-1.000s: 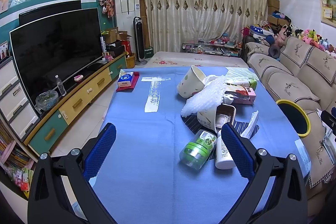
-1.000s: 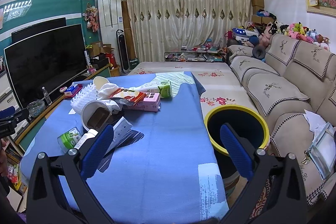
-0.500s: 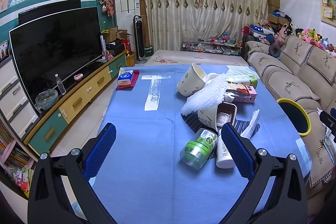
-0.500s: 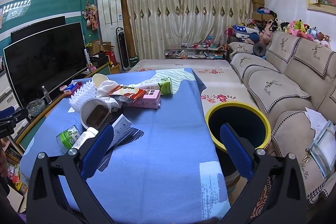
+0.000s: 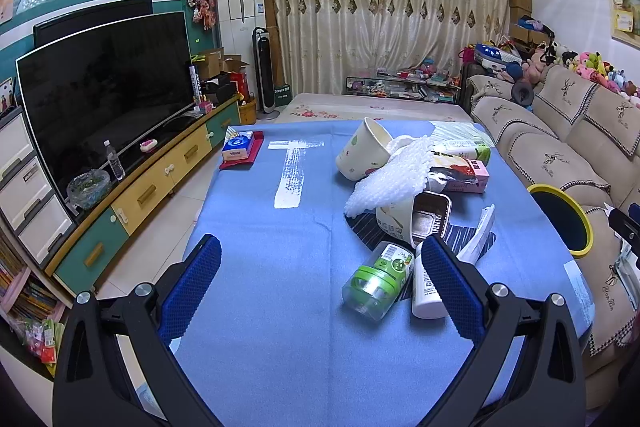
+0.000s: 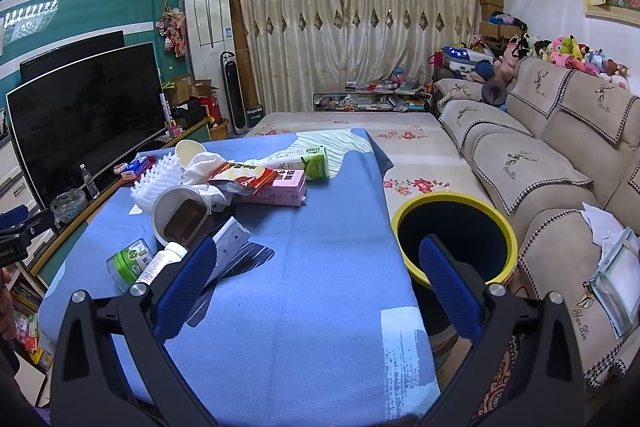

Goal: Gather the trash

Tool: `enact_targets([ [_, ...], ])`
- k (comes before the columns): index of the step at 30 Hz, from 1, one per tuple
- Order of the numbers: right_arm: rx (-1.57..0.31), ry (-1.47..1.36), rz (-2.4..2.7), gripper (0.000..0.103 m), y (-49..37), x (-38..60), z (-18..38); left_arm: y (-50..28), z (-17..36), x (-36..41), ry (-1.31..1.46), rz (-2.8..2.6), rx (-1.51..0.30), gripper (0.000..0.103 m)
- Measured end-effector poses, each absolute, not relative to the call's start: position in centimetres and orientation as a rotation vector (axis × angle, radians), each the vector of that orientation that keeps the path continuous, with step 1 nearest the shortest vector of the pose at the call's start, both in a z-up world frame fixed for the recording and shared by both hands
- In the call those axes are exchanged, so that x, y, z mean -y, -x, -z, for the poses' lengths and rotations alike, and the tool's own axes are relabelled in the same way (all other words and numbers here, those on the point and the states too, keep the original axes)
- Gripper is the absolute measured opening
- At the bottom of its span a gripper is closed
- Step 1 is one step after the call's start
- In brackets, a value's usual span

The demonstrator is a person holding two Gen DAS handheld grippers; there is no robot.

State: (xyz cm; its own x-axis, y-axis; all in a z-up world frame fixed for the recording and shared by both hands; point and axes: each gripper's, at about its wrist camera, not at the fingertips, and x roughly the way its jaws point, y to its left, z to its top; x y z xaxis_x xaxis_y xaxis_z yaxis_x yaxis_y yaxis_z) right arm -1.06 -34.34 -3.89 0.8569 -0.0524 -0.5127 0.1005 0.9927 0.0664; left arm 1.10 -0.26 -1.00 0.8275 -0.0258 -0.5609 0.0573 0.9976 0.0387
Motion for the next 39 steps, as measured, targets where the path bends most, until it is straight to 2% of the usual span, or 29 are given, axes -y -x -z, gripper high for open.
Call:
enact_targets([
  [39, -0.550, -0.096, 0.076, 0.097, 0.75, 34.42, 4.83, -1.64, 1.40, 0.19, -0.049, 0.041, -0.613, 0.099],
])
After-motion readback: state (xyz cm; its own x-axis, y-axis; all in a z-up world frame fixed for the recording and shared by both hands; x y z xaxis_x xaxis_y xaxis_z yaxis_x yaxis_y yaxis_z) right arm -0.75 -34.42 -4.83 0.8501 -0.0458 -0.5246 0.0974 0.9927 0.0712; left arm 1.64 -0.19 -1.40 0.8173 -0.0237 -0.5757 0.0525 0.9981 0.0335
